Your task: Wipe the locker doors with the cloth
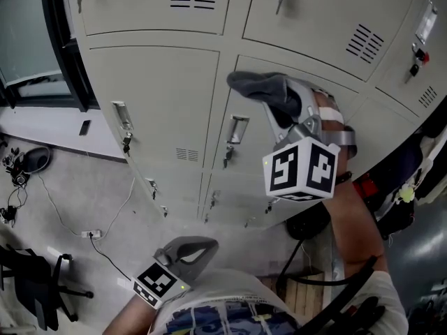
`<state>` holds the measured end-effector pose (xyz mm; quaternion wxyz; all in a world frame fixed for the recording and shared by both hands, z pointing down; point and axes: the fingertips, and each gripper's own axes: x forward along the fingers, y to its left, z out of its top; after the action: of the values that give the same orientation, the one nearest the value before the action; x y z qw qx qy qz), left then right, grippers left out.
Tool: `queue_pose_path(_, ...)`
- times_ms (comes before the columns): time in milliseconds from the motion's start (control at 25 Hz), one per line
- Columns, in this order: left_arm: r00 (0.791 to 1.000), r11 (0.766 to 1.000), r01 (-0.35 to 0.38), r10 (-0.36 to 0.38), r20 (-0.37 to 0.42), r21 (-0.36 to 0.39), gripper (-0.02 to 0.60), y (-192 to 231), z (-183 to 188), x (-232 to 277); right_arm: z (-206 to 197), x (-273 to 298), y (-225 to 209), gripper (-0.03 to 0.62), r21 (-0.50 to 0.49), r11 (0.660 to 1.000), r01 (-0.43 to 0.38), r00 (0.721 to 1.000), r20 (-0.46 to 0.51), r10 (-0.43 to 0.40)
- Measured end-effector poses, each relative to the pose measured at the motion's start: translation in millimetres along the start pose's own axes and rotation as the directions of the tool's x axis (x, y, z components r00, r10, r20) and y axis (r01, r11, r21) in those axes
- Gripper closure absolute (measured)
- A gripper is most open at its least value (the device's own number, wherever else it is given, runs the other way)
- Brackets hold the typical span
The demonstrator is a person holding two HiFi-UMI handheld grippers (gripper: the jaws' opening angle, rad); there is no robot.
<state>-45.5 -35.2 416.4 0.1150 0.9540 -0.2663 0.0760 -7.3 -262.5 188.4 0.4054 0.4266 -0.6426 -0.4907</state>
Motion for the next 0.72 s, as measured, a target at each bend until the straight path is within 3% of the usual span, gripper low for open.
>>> queue_pose_path(320,1.0,1.0,-0.008,0.009,0.015,-0.017,0.578,7,1,0,-15,9,74,0.447,-0.006,0.989,-0.145,0.989,-0.03,0.145)
queue_pose_path(720,1.0,1.0,-0.012,0.012,0.013,-0.025,0.578,10,-3,0,-26,14,123,0.447,0.018,0.973,-0.229,0.972,-0.055,0.23)
